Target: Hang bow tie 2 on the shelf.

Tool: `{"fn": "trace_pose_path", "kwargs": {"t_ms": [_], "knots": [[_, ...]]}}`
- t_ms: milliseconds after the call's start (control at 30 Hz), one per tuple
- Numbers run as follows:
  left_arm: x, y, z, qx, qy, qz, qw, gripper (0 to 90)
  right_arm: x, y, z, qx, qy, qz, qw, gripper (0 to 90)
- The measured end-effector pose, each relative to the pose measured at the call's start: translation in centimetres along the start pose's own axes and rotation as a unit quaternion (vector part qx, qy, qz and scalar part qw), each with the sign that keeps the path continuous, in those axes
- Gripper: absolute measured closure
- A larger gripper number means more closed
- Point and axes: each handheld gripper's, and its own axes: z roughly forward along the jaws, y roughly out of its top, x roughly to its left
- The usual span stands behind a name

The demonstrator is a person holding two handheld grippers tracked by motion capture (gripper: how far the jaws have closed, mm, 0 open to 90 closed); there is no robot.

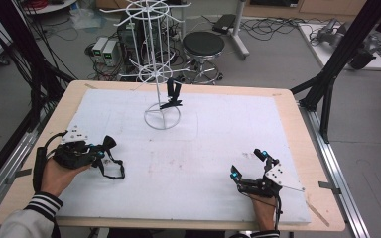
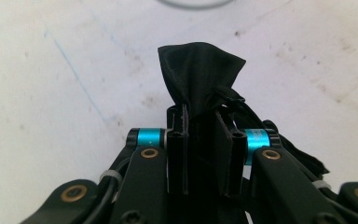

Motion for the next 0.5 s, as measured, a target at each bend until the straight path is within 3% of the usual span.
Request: {"fn": "trace_pose_path", "kwargs": {"t_ms": [100, 233, 400, 500], "knots": [[0.06, 0.16, -0.10, -0.022, -0.009, 0.005, 0.9997, 76.5, 0.00, 0.00, 0.00, 0.000, 0.000, 0.000, 1.0000, 0.8], [0.25, 0.48, -0.27, -0.048, -0.015, -0.004, 0.9987, 76.5, 0.07, 0.00, -0.02, 0.001, 0.000, 0.001, 1.0000, 0.8], [0.46, 0.68, -0.56, -0.087, -0.014, -0.012, 0.9960, 76.5, 0.11, 0.00, -0.04, 0.002, -0.002, 0.002, 1.0000, 0.8], [0.67, 0.73, -0.70, -0.114, -0.023, -0.018, 0.9931, 76.6, 0.13, 0.00, -0.05, 0.003, -0.002, 0.001, 1.0000, 0.8]]}}
